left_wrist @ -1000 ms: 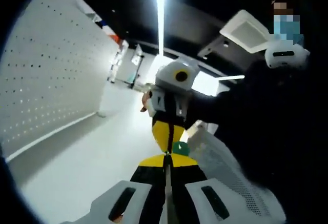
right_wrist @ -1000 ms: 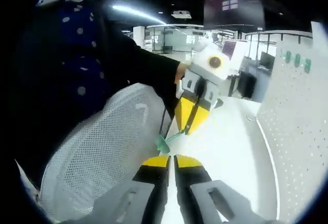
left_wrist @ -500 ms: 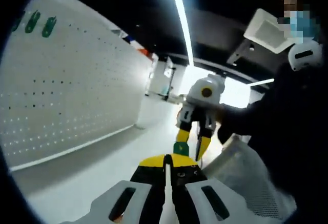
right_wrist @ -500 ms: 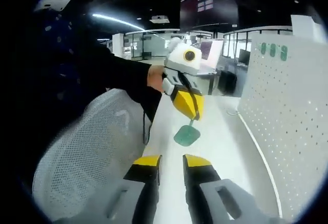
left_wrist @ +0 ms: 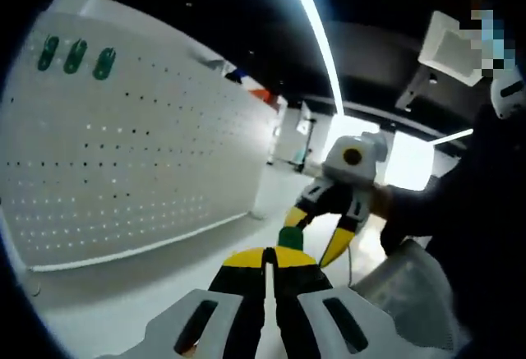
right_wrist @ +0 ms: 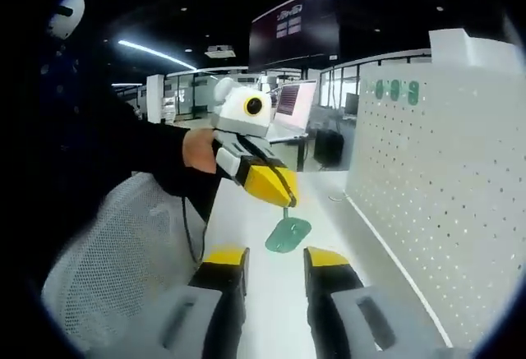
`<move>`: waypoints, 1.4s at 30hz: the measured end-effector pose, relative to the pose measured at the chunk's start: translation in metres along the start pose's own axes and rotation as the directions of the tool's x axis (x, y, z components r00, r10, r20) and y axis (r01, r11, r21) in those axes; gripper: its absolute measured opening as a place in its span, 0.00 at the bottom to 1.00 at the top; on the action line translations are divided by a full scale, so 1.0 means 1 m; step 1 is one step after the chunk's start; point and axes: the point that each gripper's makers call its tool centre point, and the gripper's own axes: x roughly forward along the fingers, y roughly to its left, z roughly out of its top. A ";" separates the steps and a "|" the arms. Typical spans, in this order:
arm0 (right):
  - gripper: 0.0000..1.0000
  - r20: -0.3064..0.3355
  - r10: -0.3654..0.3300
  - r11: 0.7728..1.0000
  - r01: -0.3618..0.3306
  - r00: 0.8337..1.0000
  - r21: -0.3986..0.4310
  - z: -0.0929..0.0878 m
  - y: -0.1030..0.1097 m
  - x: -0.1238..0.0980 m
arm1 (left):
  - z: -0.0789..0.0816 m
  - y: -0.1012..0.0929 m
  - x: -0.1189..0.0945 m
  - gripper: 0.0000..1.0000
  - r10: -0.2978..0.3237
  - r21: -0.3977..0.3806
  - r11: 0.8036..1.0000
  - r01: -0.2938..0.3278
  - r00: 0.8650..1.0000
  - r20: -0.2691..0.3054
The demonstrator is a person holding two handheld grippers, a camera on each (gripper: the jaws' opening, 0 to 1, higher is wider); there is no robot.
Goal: Insert the hook assembly into the mounting plate slot until the hook locks in place.
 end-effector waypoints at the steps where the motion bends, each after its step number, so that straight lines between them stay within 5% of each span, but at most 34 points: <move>1: 0.25 0.009 -0.002 1.000 0.002 1.000 0.004 0.001 0.000 0.000 | 0.001 0.000 0.000 0.01 0.003 -0.004 1.000 -0.003 1.000 0.006; 24: 0.17 0.134 -0.008 0.999 0.002 0.991 0.049 0.022 0.000 -0.001 | 0.019 -0.017 -0.001 0.02 -0.044 -0.051 0.997 0.052 0.989 0.140; 42: 0.15 0.129 0.077 0.994 -0.086 0.989 0.069 0.017 0.020 -0.010 | 0.014 -0.048 -0.002 0.03 -0.202 0.060 0.979 0.196 0.973 0.113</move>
